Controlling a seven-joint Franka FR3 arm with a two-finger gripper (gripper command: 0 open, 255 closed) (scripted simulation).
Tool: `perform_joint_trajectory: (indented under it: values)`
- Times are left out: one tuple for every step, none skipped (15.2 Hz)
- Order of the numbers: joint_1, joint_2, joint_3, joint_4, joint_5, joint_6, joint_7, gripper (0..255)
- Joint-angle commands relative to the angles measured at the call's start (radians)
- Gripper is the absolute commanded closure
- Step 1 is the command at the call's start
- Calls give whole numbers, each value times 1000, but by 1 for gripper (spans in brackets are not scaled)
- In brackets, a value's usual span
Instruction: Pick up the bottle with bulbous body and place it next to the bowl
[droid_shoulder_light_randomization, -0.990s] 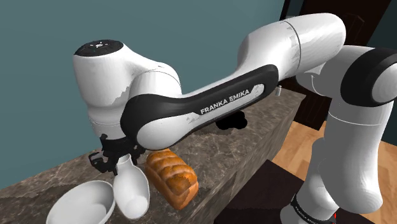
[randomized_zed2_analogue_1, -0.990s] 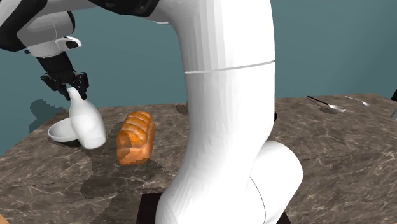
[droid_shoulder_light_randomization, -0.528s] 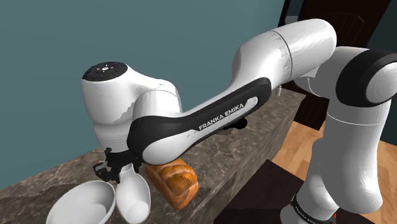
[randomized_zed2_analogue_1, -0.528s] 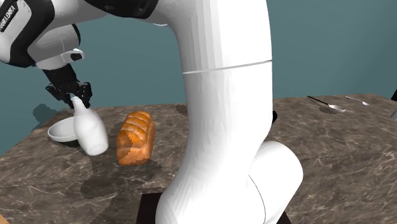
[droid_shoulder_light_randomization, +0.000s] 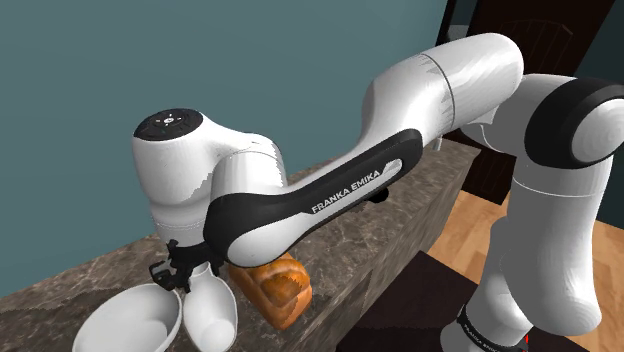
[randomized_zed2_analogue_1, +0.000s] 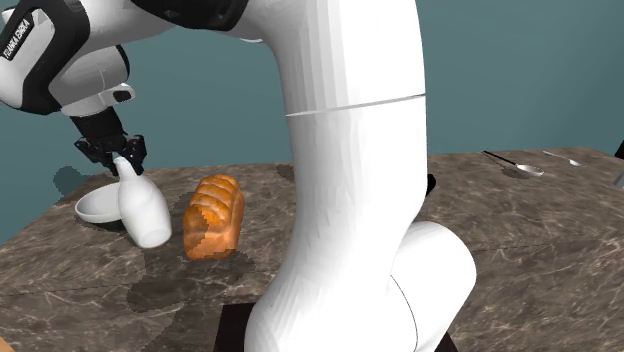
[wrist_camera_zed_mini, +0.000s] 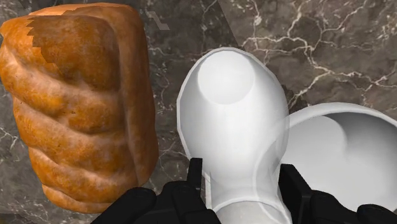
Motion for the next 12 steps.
perform_joint_trajectory:
  values:
    - [0,0,0,0,0,0,0,255]
    - [0,0,0,0,0,0,0,0]
    - [0,0,0,0,0,0,0,0]
    - [0,0,0,0,0,0,0,0]
    - [0,0,0,0,0,0,0,0]
    - [0,0,0,0,0,0,0,0]
    - [0,0,0,0,0,0,0,0]
    - [0,-15,4,14,10,-27,-6,0]
    - [1,-28,8,30,20,-54,-12,0]
    - [2,-40,12,48,28,-82,-18,0]
    - [3,-48,15,63,35,-104,-22,0]
    - [3,-48,15,63,35,-104,-22,0]
